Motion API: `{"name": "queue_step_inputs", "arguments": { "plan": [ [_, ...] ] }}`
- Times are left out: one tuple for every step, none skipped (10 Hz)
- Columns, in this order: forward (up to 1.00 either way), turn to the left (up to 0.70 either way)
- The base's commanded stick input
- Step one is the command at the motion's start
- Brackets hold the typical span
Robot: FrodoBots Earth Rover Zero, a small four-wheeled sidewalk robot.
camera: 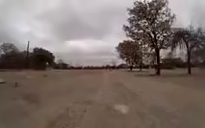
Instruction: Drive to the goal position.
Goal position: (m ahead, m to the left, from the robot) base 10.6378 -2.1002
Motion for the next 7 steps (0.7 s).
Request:
{"name": "queue_step_inputs", "arguments": {
  "plan": [
    [0.70,0.12],
    [0.70,-0.01],
    [0.70,-0.01],
    [0.70,-0.01],
    [0.70,-0.01],
    [0.70,-0.01],
    [0.70,-0.01]
  ]
}}
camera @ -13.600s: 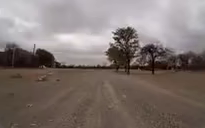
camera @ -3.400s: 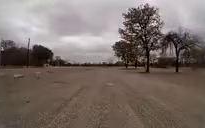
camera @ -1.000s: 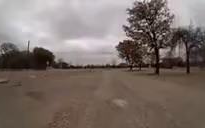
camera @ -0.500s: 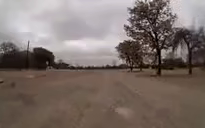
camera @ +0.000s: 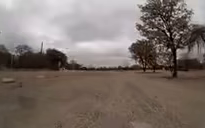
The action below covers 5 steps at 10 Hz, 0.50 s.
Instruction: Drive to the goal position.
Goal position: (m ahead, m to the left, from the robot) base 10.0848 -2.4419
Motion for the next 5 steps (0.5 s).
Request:
{"name": "queue_step_inputs", "arguments": {
  "plan": [
    [0.70,-0.01],
    [0.70,-0.01],
    [0.70,-0.01],
    [0.70,-0.01],
    [0.70,-0.14]
  ]
}}
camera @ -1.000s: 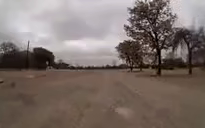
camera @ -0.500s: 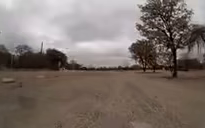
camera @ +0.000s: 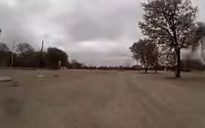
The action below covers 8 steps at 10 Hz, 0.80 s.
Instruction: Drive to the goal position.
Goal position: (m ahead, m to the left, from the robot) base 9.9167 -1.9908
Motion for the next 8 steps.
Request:
{"name": "queue_step_inputs", "arguments": {
  "plan": [
    [0.70,-0.34],
    [0.70,-0.12],
    [0.70,-0.01],
    [0.70,-0.01],
    [0.70,-0.01],
    [0.70,-0.01],
    [0.70,-0.01],
    [0.70,-0.01]
  ]
}}
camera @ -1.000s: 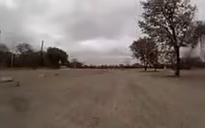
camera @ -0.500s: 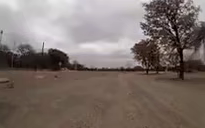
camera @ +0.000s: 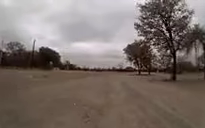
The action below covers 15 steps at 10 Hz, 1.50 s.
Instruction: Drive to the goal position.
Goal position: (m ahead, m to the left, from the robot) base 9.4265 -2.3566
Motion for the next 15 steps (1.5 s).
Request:
{"name": "queue_step_inputs", "arguments": {
  "plan": [
    [0.70,-0.19],
    [0.70,-0.22],
    [0.70,-0.08],
    [0.70,-0.01],
    [0.70,-0.01],
    [0.70,-0.01],
    [0.70,-0.01],
    [0.70,-0.01],
    [0.70,-0.01],
    [0.70,-0.01],
    [0.70,-0.01],
    [0.70,-0.01],
    [0.70,-0.01],
    [0.70,-0.01],
    [0.70,-0.01]
  ]
}}
